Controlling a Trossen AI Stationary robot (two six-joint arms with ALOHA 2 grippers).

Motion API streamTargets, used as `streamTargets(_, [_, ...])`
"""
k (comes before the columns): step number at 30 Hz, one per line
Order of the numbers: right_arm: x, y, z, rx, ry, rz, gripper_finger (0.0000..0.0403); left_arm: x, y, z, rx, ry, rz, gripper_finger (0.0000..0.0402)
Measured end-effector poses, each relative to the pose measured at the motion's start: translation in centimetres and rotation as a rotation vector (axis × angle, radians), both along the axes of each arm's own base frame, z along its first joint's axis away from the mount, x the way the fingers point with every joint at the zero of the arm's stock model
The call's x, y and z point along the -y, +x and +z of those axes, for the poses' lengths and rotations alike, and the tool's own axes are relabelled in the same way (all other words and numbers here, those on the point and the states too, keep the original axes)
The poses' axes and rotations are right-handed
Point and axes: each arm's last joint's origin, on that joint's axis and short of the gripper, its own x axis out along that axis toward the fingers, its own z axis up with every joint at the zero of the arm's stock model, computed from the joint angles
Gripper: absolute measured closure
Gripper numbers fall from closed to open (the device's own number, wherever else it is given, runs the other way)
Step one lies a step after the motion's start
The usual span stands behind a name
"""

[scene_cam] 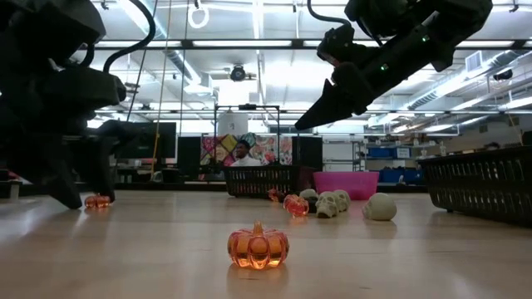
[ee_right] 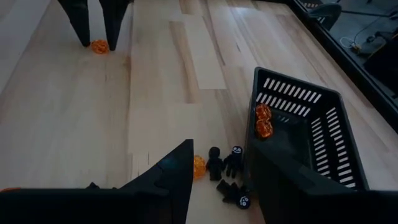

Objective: Sort Halloween decoration
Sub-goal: Put the the orange pumpkin toy the top black bin

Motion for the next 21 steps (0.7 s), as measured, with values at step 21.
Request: streamTargets(21, [0.00, -0.03, -0.08, -0.008, 0.000, 0.000, 0.0247, -0.13, 0.54, -0.04, 0.027, -0.050, 0.067, 0.0299])
